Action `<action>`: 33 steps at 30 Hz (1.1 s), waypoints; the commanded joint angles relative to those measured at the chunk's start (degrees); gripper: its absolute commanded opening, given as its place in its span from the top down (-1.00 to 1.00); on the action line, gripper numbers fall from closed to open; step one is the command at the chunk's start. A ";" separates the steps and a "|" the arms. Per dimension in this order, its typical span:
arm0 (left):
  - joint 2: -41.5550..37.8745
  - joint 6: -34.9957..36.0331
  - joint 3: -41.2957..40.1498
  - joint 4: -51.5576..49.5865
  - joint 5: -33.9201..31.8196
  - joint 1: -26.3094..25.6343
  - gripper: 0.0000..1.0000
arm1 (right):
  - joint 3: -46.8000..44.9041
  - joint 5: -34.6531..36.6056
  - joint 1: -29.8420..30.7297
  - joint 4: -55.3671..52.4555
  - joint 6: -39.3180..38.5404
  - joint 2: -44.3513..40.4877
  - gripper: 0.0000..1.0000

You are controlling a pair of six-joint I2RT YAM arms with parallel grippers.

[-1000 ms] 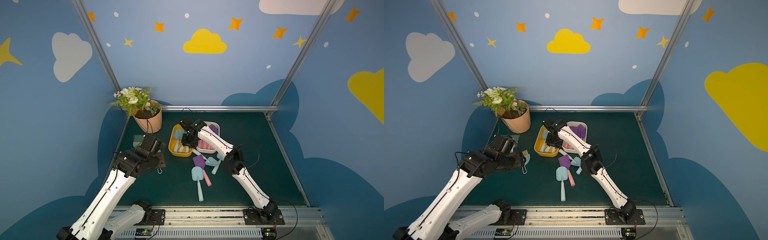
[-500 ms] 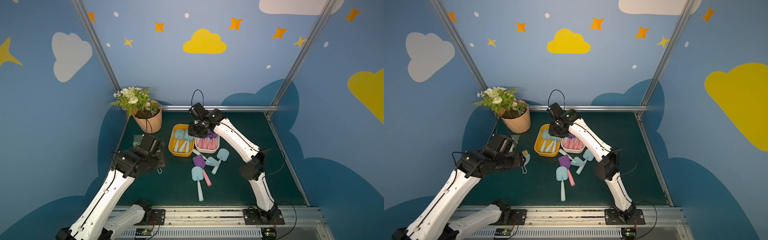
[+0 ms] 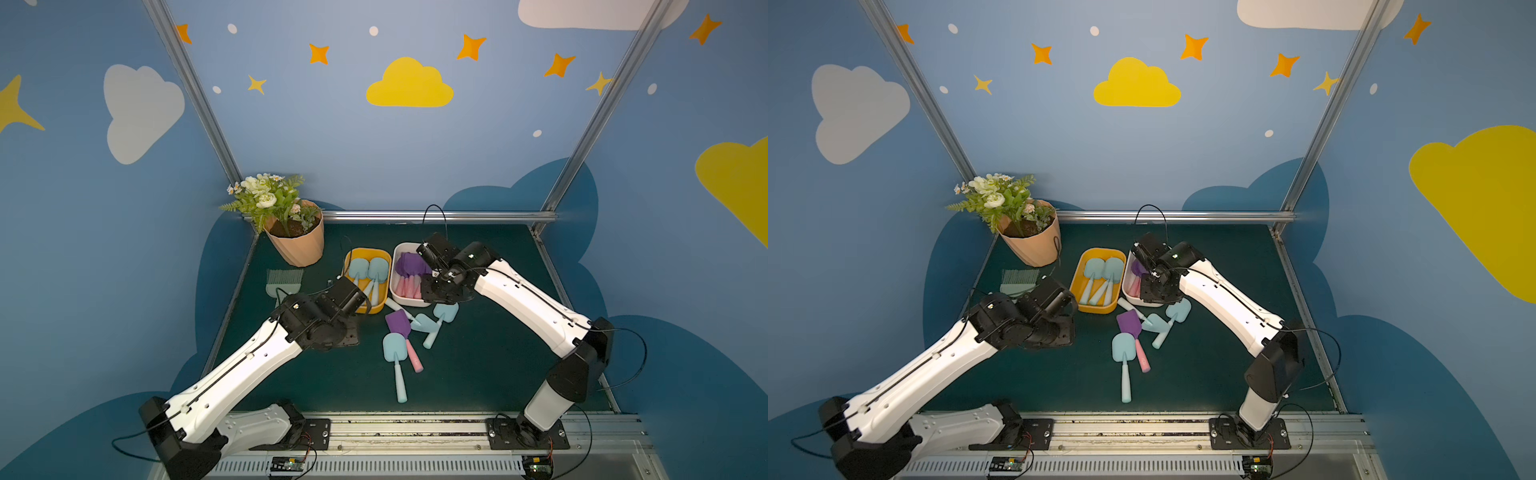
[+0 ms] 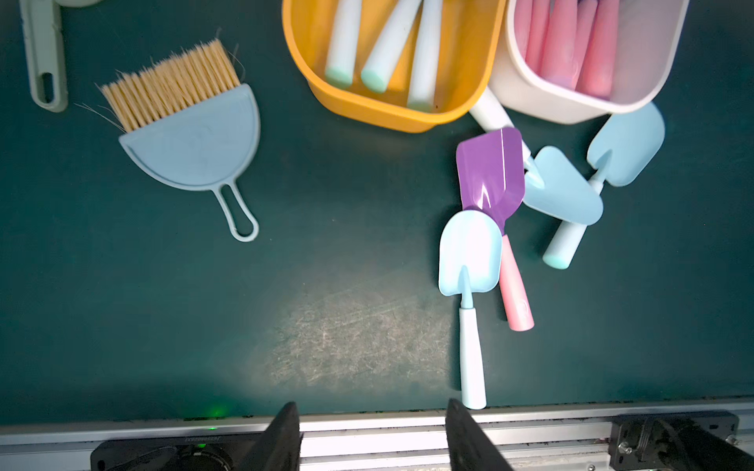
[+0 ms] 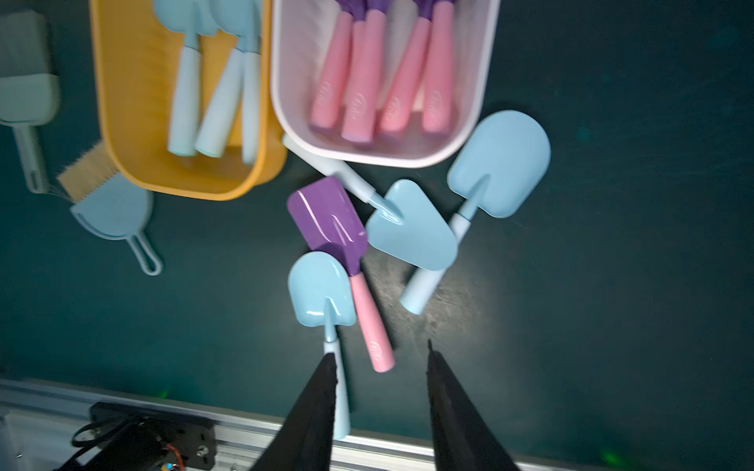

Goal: Sort the small shovels by color and place them into the storage box
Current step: Pick up the shovel from the center of the board.

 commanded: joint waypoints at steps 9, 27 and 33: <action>18.87 -17.58 3.76 -1.06 0.43 -18.42 -0.01 | -18.54 7.29 -4.29 0.67 3.37 -21.78 0.20; 33.09 -25.10 1.72 11.48 10.87 -24.15 -0.29 | -24.35 8.14 -9.94 -1.15 0.20 -37.24 0.17; 34.04 -25.10 -1.64 16.34 13.98 -22.99 -0.34 | -24.61 7.65 -11.20 -1.11 -1.02 -36.36 0.16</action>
